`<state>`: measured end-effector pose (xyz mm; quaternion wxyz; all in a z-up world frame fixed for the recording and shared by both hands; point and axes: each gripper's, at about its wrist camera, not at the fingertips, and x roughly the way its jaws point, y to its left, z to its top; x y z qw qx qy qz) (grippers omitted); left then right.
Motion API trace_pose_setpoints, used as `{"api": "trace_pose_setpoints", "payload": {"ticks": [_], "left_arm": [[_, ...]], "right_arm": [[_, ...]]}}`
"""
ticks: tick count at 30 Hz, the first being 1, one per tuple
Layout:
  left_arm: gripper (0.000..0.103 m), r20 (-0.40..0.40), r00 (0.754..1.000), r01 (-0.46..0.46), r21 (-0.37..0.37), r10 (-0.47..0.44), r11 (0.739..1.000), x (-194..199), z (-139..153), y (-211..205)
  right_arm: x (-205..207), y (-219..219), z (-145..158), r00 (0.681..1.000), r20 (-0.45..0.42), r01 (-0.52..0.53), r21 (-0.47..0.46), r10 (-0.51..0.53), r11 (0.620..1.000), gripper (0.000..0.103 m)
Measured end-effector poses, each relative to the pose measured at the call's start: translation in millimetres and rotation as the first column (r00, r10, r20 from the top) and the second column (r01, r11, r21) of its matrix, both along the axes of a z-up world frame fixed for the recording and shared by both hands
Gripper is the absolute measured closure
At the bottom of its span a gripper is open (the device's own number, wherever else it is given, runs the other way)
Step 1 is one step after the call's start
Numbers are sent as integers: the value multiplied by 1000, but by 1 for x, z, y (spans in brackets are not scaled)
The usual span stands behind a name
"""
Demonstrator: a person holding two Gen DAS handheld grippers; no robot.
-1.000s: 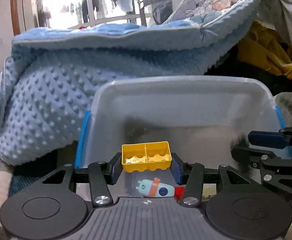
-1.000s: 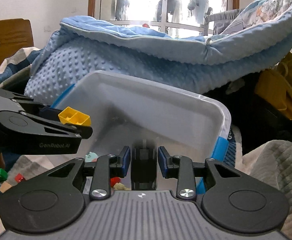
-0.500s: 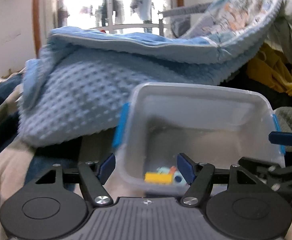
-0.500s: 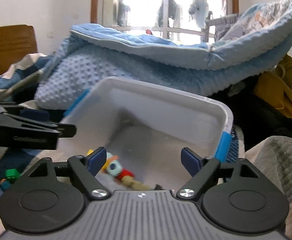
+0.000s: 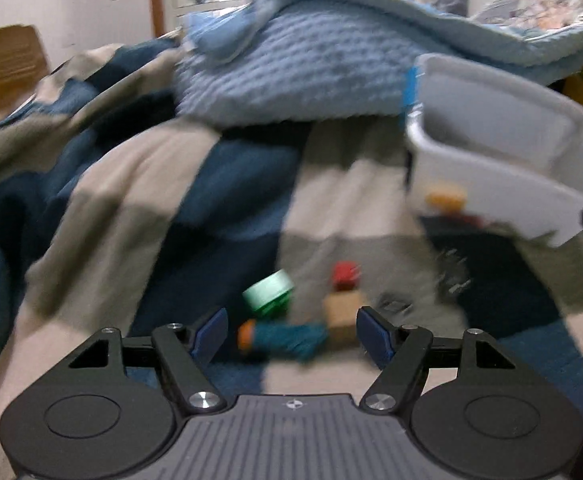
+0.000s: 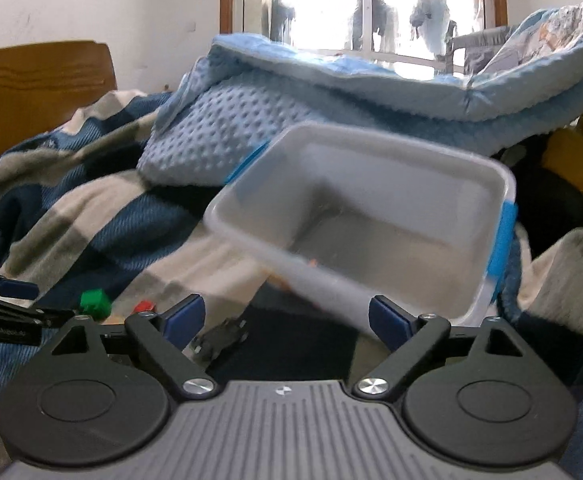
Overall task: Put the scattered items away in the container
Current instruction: 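Move both open tools back toward the remaining toys, then grasp the teal toy with orange end with the left tool while the right tool grasps a black car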
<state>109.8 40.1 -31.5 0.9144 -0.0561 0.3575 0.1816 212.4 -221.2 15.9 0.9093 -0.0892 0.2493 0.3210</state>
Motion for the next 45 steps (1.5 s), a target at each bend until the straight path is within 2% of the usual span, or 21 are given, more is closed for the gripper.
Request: {"api": "trace_pose_setpoints", "payload": {"ticks": [2,5,7,10,12,14,17,20,24,25,27,31,33,37,43,45], "left_arm": [[28,-17,1000,-9,-18,8,1000,-7,-9,9],[28,-33,999,4,4,-4,1000,-9,-18,15],[28,-35,999,43,28,-42,999,-8,-22,15],[28,-50,988,152,68,-149,986,-1,-29,13],[28,-84,965,256,94,-248,962,7,-33,14],[28,-125,924,374,97,-361,922,17,-35,17],[28,-174,863,488,40,-475,872,35,-42,31],[28,-181,833,526,-35,-523,850,48,-50,43],[30,-127,839,522,-94,-530,848,40,-53,39],[35,-114,842,519,-96,-527,849,35,-54,35],[40,-106,851,509,-70,-514,858,24,-54,22],[53,-134,885,450,7,-445,893,11,-51,-4],[53,-133,892,437,12,-431,900,11,-47,-11],[50,-165,865,490,71,-474,869,19,-41,-22],[50,-187,855,499,46,-483,865,34,-50,-28],[52,-176,854,500,22,-489,866,31,-51,-30]], "right_arm": [[-6,3,-9,1000,-29,-4,-3,4,1000,11],[-15,11,-22,998,-59,-24,-27,22,999,11],[-21,16,-28,997,-70,-42,-39,39,998,11],[-30,20,-34,995,-80,-63,-49,59,997,11],[-33,23,-36,994,-86,-73,-57,68,996,11],[-34,26,-37,993,-89,-83,-65,78,994,11],[-34,30,-40,993,-88,-89,-78,82,993,11],[-32,33,-43,993,-95,-85,-86,76,993,11],[-28,35,-49,992,-110,-75,-91,65,993,11],[-28,36,-51,992,-112,-75,-92,65,993,11],[-28,39,-53,991,-114,-76,-95,65,993,12],[-31,44,-57,990,-120,-81,-90,70,993,12],[-34,46,-58,991,-117,-83,-98,71,992,12],[-38,49,-60,990,-116,-92,-108,79,990,12],[-29,63,-62,994,-89,-73,-123,62,990,12],[-24,72,-63,995,-74,-75,-137,66,988,13]]}}
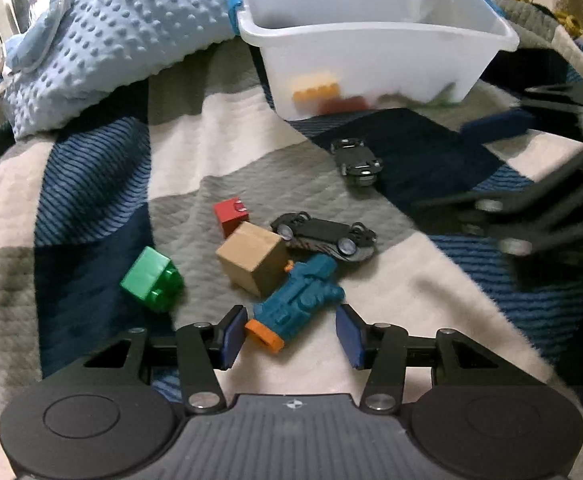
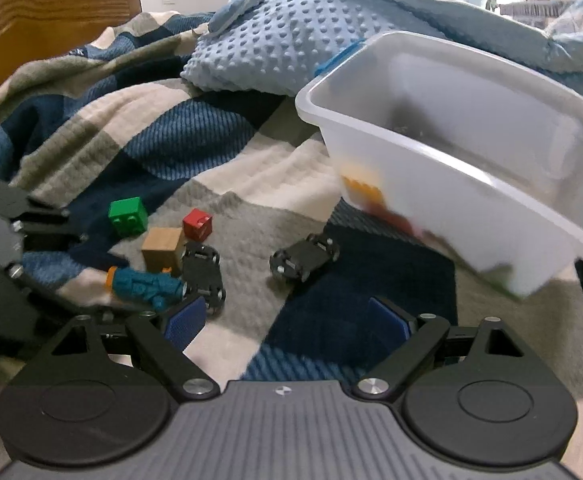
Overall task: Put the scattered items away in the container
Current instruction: 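Grasp the teal toy with orange end with the left tool while the right tool grasps a black car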
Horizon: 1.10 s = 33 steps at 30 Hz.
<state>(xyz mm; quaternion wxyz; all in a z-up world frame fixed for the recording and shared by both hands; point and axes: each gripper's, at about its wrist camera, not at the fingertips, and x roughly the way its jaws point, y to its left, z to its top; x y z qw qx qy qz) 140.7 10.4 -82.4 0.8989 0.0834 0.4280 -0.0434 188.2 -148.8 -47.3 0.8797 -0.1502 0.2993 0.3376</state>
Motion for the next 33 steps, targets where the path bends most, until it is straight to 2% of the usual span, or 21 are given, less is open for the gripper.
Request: {"api": "trace_pose_setpoints", "payload": {"ticks": [2,4,6,8,10,12,15,17,19,21,22,23,26,33], "left_arm": [[57,-4,1000,2,-14,-2,1000,-6,0,-3],[67,3,1000,14,-15,-14,1000,-15,2,-7],[68,6,999,34,-6,-34,999,-20,4,-11],[63,-4,999,47,15,-47,999,-20,4,-13],[53,-3,999,36,43,-36,998,-15,5,-11],[51,3,1000,16,36,-16,999,-9,7,-8],[48,8,1000,9,-5,-9,1000,-1,9,-7],[42,2,1000,17,-1,-17,1000,5,8,-12],[42,-10,1000,24,11,-24,1000,11,3,-18],[44,-13,1000,26,-12,-26,1000,16,0,-19],[47,-14,1000,22,-33,-22,999,18,0,-18],[55,-18,1000,13,-47,-14,999,20,-1,-17],[74,-16,1000,-2,-46,1,999,22,1,-16],[74,-15,999,-29,8,29,1000,14,5,-21]], "right_arm": [[5,10,-1,999,-13,-40,6,40,999,20],[6,19,-3,995,-47,-88,20,89,996,33],[7,29,-5,990,-64,-125,18,126,992,38],[7,39,-9,985,-77,-155,10,155,988,39],[10,48,-15,982,-98,-163,-2,162,987,45],[14,54,-18,982,-113,-155,2,154,988,46],[19,54,-16,983,-131,-133,-4,132,991,65],[22,51,-16,980,-154,-128,-7,125,992,65],[23,47,-19,979,-162,-128,-25,122,992,65],[24,42,-23,978,-173,-124,-31,117,992,65],[25,39,-25,978,-173,-121,-29,114,992,67],[25,37,-25,978,-170,-123,-24,117,992,67],[25,35,-23,980,-151,-132,-23,127,991,69],[17,30,-19,982,-137,-137,-45,130,990,70]]}}
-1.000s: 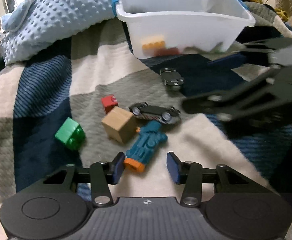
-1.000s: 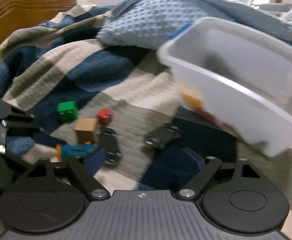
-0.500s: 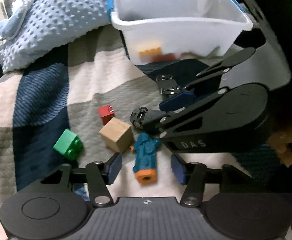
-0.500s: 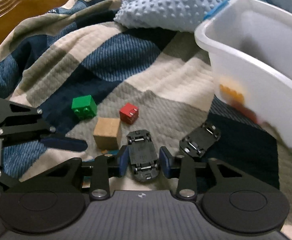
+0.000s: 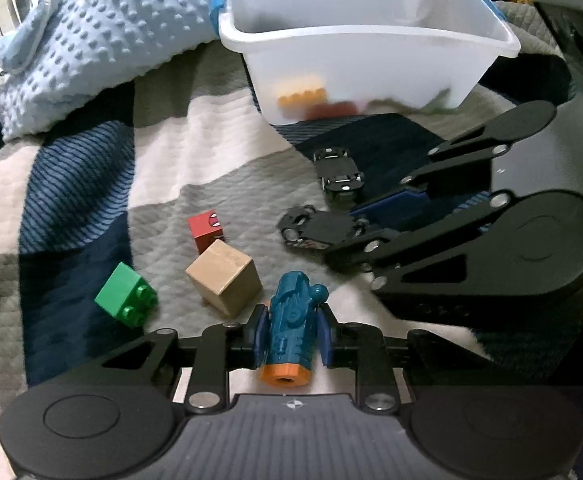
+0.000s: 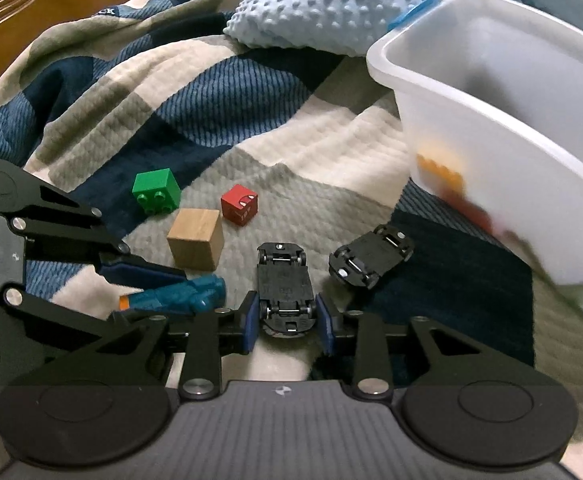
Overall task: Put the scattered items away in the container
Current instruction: 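Grasp the teal toy with orange end with the left tool while the right tool grasps a black car, then carry the teal toy and black car over the white bin with both tools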
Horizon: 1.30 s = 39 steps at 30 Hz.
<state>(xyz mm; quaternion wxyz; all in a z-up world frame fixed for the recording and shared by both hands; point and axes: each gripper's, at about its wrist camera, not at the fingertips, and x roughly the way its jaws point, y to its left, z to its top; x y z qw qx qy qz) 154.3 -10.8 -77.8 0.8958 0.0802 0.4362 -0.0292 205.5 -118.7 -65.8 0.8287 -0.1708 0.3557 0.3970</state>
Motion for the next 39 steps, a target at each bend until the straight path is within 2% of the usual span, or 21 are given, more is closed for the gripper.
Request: {"api": "trace_pose_setpoints", "payload": {"ticks": [9,14,20,26,39], "left_arm": [[74,34,998,-47,18,46,999,-25,12,-15],[74,75,996,-41,45,37,998,-34,32,-34],[74,153,988,-19,128,-1,992,-42,59,-69],[74,212,976,18,179,-56,984,-39,82,-96],[73,255,966,10,111,-38,994,7,117,-105]], "right_arm": [[-24,-39,12,998,14,60,3,-60,998,70],[-38,-64,25,992,23,122,35,-123,992,70],[-52,-93,49,975,83,197,94,-205,976,70],[-51,-110,70,962,148,215,117,-231,970,70],[-17,-132,110,939,220,228,179,-265,957,70]]}}
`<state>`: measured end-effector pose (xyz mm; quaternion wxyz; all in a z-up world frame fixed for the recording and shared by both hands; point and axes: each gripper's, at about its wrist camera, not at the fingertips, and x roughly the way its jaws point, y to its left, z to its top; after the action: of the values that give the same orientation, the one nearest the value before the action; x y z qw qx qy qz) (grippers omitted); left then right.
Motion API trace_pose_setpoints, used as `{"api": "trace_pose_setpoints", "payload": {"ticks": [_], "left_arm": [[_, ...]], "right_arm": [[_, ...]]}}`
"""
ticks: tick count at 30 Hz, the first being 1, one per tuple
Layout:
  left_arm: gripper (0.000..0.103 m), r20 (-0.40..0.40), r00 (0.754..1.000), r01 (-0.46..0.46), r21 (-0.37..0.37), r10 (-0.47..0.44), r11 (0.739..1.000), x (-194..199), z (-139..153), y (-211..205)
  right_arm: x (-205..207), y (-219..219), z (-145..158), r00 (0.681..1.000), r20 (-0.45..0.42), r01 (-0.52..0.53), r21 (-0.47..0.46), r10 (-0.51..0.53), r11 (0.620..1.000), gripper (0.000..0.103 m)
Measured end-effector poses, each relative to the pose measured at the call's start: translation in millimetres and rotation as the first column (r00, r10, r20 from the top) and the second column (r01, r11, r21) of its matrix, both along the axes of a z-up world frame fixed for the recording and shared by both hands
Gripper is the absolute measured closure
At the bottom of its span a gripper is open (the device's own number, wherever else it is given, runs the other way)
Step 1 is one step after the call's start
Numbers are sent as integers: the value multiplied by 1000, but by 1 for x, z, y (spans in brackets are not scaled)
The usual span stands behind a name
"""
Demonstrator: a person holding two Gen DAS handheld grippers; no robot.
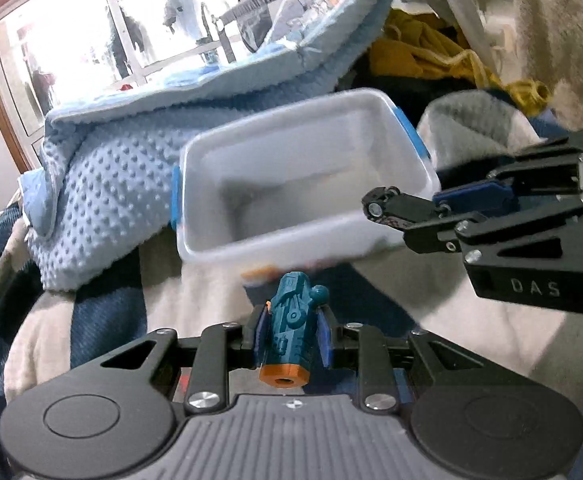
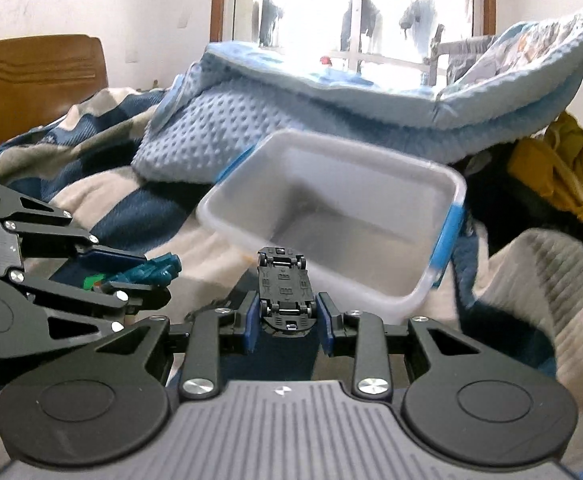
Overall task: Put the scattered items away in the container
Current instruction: 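Carry the teal toy and black car over the white bin with both tools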
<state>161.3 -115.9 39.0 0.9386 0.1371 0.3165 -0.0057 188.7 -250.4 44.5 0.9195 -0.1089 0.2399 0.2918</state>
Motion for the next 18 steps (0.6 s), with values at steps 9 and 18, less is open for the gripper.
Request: {"api": "trace_pose_setpoints", "payload": {"ticks": [9,18], "left_arm": [[73,89,996,-19,-8,20,1000,60,44,10],[73,78,997,-14,1,14,1000,115,37,8]], "right_arm": [[43,9,13,999,25,21,0,-21,1000,70],[82,18,6,999,10,50,17,-50,999,70]]}}
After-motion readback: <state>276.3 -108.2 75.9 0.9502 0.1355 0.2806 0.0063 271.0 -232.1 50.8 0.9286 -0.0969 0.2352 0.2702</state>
